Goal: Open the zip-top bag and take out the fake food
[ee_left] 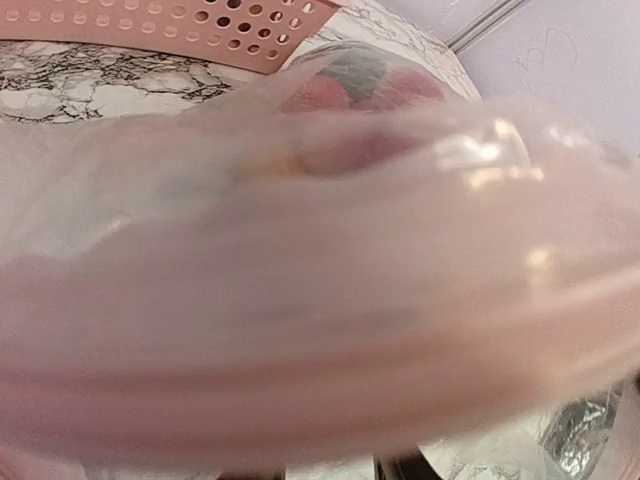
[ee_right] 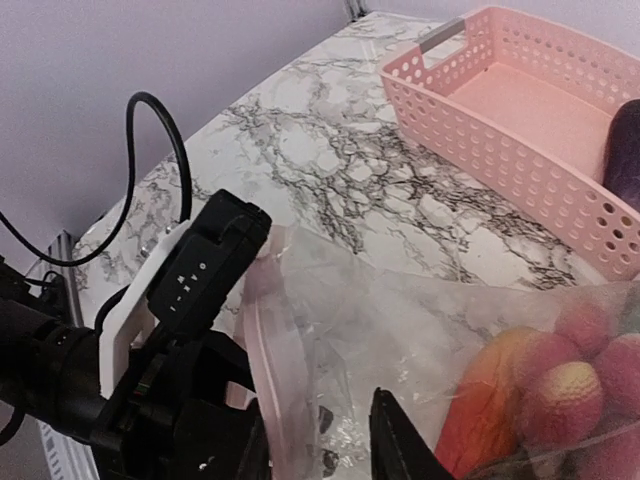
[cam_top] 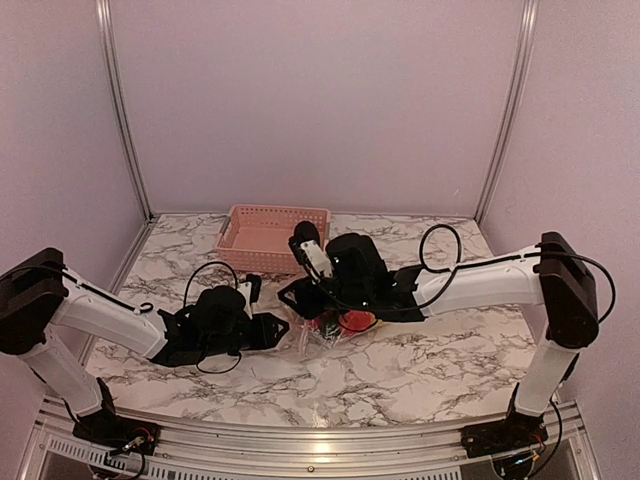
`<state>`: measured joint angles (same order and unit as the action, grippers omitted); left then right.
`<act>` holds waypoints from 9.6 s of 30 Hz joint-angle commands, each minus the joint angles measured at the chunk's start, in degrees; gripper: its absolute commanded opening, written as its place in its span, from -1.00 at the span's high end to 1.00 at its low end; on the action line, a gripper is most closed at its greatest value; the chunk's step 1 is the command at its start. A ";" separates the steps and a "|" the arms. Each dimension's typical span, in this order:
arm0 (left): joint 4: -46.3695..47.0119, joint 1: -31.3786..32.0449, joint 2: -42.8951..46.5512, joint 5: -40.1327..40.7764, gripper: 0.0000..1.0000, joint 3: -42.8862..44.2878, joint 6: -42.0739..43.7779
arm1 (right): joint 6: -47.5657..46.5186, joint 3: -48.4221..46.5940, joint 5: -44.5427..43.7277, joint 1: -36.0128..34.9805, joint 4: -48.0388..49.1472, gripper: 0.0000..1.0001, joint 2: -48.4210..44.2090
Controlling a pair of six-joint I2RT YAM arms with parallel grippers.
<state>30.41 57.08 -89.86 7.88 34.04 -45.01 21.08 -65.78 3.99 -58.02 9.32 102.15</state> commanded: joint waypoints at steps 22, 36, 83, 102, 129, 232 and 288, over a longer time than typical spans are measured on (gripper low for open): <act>29.97 -6.02 -13.33 -12.15 0.00 -4.36 -4.73 | -4.39 11.87 15.59 28.07 -1.02 -0.26 -7.64; 32.08 -6.18 -19.75 -17.27 -0.20 0.40 -5.02 | -7.32 6.55 26.23 30.95 -2.24 0.02 5.17; 22.03 -7.84 7.25 -17.97 1.00 -10.89 2.09 | -1.98 25.23 16.88 35.88 3.79 1.00 -11.25; 9.36 -4.56 2.14 -29.18 1.00 0.19 10.39 | -1.38 26.31 20.03 35.97 6.35 1.00 -10.41; 6.74 -5.80 27.81 -24.05 1.00 -10.72 14.13 | -3.04 29.65 17.38 39.84 5.73 1.00 -10.95; -13.70 -16.59 10.36 -28.51 0.22 5.85 17.00 | -5.11 26.10 25.61 39.15 6.05 1.00 -6.46; -30.33 -8.36 -33.18 -15.70 0.09 43.21 37.82 | -6.93 23.65 25.05 39.08 3.75 1.00 -4.36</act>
<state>7.14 48.40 -122.10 -10.13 77.06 -9.17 14.33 -41.45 29.36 -18.76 12.84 97.67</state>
